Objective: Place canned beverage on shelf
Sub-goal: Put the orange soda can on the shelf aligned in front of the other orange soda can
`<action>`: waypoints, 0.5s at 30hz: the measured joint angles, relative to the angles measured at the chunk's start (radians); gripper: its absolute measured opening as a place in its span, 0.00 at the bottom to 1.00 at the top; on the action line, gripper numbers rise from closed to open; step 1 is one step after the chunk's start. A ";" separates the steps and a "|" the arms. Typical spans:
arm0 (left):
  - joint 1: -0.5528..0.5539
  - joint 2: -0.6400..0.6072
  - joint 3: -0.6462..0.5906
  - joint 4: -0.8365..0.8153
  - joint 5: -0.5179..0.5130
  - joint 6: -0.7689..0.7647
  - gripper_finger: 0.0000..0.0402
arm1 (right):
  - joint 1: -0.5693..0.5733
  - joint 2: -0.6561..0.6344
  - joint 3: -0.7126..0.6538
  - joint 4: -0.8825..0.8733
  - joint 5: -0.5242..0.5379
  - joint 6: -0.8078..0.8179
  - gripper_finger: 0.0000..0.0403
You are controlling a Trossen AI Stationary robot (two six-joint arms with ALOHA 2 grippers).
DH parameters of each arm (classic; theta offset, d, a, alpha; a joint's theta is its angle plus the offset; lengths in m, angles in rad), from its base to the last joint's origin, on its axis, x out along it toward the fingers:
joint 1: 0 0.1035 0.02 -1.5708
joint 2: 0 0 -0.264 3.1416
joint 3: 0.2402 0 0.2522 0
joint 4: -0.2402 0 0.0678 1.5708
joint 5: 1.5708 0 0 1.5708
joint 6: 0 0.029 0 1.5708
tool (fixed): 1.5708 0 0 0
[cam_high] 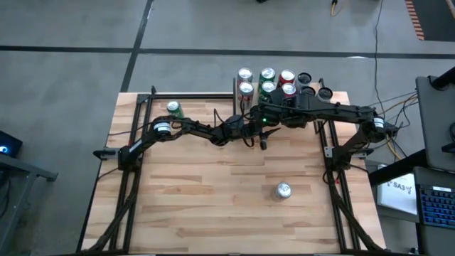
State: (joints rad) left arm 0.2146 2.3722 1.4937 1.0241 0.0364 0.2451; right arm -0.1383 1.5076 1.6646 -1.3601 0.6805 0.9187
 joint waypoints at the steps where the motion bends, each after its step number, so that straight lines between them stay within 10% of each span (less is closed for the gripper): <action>1: 0.000 0.000 0.000 0.000 0.000 0.000 0.30 | 0.000 0.000 0.000 -0.002 0.000 0.004 0.02; 15: 0.000 0.000 0.000 0.000 0.000 0.000 0.30 | 0.000 0.000 0.000 -0.089 0.000 0.035 0.02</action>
State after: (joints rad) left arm 0.2146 2.3722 1.4937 1.0241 0.0364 0.2447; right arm -0.1379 1.5074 1.6646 -1.4496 0.6804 0.9535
